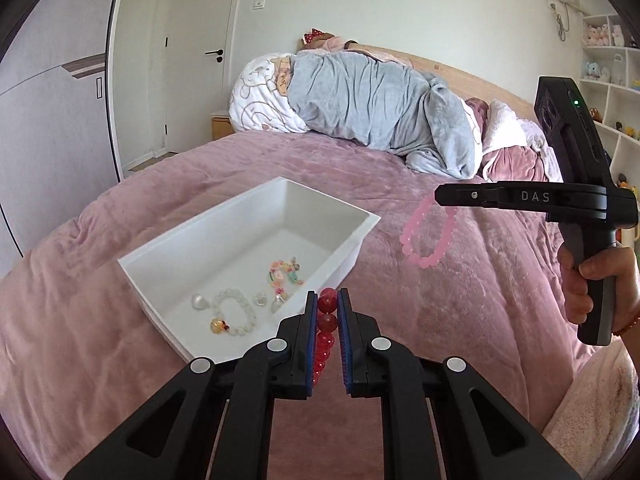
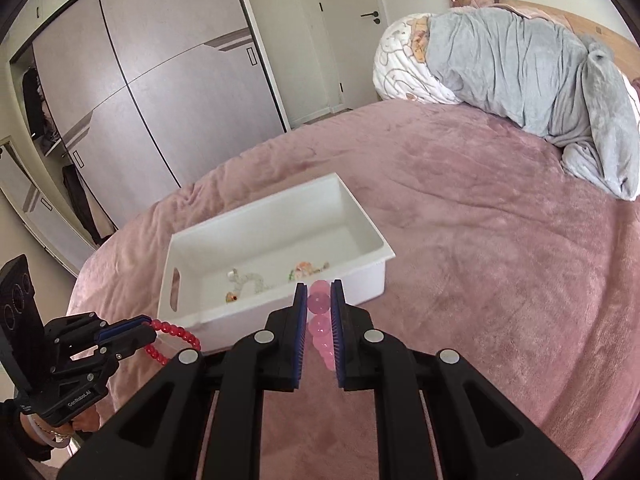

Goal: Organize jewelry
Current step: 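Carry both bracelets over the bin and open both tools to drop them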

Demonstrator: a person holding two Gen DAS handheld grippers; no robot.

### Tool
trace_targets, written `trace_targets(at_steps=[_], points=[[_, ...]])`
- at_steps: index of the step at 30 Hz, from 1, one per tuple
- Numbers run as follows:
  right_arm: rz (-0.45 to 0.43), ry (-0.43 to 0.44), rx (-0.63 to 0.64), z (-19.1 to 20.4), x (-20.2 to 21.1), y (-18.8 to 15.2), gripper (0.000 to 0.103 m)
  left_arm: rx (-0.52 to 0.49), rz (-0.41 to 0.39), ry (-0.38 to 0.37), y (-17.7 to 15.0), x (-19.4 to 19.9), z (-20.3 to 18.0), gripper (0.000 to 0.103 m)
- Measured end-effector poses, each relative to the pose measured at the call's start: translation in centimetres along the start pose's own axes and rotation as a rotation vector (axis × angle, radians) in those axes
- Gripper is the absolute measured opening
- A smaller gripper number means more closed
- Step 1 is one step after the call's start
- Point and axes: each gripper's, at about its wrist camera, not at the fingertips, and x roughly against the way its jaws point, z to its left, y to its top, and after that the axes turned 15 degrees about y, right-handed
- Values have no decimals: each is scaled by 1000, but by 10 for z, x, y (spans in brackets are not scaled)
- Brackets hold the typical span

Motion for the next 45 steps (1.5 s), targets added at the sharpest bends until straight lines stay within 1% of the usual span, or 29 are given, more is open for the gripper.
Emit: trace_targets(at_steps=[3,5,7,10,13,15,18,22,26,28,32,37,39,40,42,44,45], points=[[-3,3,26,10,-9,21,12,-8,-3,17,15,-4,13,15],[2,13,28,14,-18,34,12,-41,-7,36,25,-8,19,15],[4,19,29,17,-29,46,12,-70,-5,65,35,-18,23,15],[13,27,27,19,-46,60,12,-78,3,82,48,-33,31,15],[17,15,27,20,-63,72,12,-79,28,98,57,-52,40,15],[20,5,22,17,-75,78,12,-92,65,113,59,-68,44,15],[39,-13,18,12,-96,86,12,-70,92,121,56,-87,55,15],[94,-41,8,-2,-131,87,12,-77,118,141,55,-111,58,15],[161,-89,4,-21,-166,80,12,-171,131,179,57,-129,45,15],[185,-106,-7,-31,-180,76,12,-189,155,191,58,-141,41,15],[210,-140,-20,-45,-197,69,12,-178,196,218,62,-160,37,15],[229,-138,-54,-57,-208,64,12,-201,245,261,63,-179,31,15],[241,-122,-66,-58,-211,60,13,-197,263,267,62,-184,30,18],[247,-118,-71,-58,-213,58,13,-193,259,269,61,-184,29,23],[242,-111,-73,-56,-212,55,14,-188,232,260,61,-180,27,28],[239,-102,-78,-55,-209,53,15,-177,197,261,63,-173,26,39],[238,-97,-82,-55,-206,53,15,-165,178,263,65,-168,26,40]])
